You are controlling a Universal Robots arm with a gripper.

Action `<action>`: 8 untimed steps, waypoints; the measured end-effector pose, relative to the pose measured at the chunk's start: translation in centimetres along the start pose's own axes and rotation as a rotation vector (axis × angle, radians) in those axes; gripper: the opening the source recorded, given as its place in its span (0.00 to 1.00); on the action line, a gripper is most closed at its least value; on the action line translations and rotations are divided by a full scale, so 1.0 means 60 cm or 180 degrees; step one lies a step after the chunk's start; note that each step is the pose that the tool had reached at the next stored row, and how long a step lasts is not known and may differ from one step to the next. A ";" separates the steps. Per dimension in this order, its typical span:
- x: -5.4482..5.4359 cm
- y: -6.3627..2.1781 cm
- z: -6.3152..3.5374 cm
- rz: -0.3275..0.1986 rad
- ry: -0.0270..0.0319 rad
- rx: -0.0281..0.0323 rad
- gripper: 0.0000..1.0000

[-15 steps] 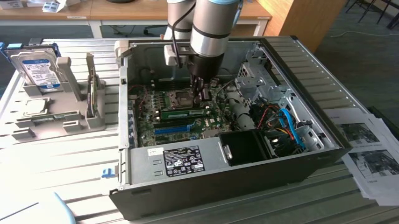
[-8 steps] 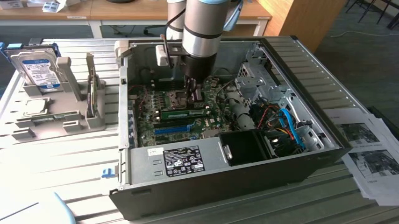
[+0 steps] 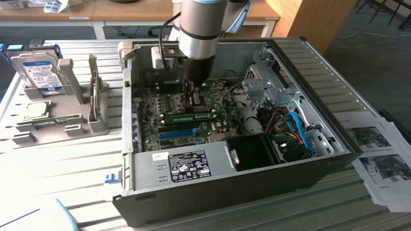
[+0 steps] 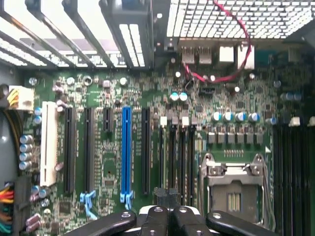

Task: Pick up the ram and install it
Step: 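Press down the ram until it locks into place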

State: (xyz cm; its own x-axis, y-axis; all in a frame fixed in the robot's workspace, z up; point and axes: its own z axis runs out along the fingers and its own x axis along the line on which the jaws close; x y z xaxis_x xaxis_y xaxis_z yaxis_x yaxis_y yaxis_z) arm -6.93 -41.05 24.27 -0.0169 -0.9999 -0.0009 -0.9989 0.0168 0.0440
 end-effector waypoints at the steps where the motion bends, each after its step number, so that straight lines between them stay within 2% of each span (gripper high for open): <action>1: 0.000 0.004 0.000 0.0000 0.0000 0.0000 0.09; 5: 0.000 0.014 0.001 0.0000 0.0000 0.0000 0.09; 8: 0.000 0.016 0.001 -0.0001 0.0000 0.0000 0.09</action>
State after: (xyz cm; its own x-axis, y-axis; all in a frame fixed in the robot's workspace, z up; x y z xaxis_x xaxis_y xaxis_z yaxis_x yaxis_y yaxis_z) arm -7.86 -41.05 24.27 -0.0167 -0.9999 -0.0009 -0.9989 0.0166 0.0440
